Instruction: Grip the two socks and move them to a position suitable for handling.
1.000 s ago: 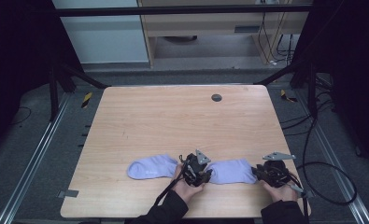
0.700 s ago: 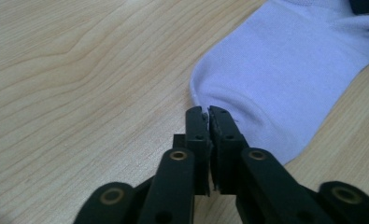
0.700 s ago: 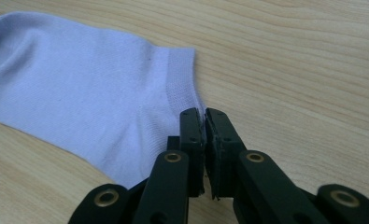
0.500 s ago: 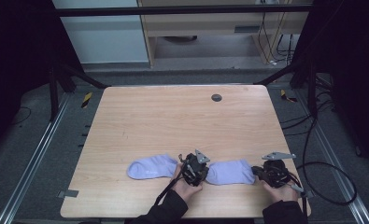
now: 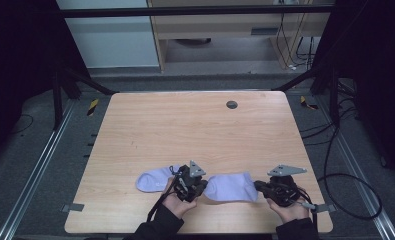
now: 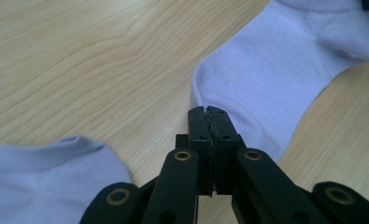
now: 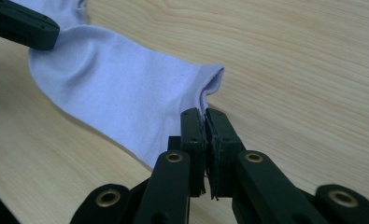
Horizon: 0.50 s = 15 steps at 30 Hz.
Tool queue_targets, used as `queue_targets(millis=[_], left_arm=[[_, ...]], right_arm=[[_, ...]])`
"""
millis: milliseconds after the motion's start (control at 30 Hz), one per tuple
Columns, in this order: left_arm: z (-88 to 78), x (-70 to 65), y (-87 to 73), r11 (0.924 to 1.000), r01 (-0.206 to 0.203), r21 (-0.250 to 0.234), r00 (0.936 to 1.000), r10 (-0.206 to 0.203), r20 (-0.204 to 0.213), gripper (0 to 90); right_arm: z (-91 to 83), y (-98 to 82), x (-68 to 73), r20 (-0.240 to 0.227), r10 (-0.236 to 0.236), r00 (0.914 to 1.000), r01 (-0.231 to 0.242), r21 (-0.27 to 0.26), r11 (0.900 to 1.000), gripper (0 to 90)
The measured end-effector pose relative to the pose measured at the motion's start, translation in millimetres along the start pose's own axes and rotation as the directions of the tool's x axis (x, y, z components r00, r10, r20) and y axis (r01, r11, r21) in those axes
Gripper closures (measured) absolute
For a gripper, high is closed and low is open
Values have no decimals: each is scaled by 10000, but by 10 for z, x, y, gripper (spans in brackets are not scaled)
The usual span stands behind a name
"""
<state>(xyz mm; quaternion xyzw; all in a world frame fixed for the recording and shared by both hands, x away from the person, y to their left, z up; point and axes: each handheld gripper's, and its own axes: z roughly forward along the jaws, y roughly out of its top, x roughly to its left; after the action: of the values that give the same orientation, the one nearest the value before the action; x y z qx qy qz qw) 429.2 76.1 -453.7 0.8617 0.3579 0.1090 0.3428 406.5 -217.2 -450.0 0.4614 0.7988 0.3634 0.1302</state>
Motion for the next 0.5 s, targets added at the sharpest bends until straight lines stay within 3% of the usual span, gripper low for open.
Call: queue_targets(millis=[300, 500], left_arm=[[-125, 177, -241, 9994, 147, 303, 9998, -142, -158, 890], [-127, 226, -377, 9978, 259, 618, 9995, -247, -205, 888]], right_arm=[[145, 14, 206, -612, -267, 9978, 280, 207, 9994, 866], [247, -7, 285, -860, -242, 9960, 283, 466, 9985, 864]])
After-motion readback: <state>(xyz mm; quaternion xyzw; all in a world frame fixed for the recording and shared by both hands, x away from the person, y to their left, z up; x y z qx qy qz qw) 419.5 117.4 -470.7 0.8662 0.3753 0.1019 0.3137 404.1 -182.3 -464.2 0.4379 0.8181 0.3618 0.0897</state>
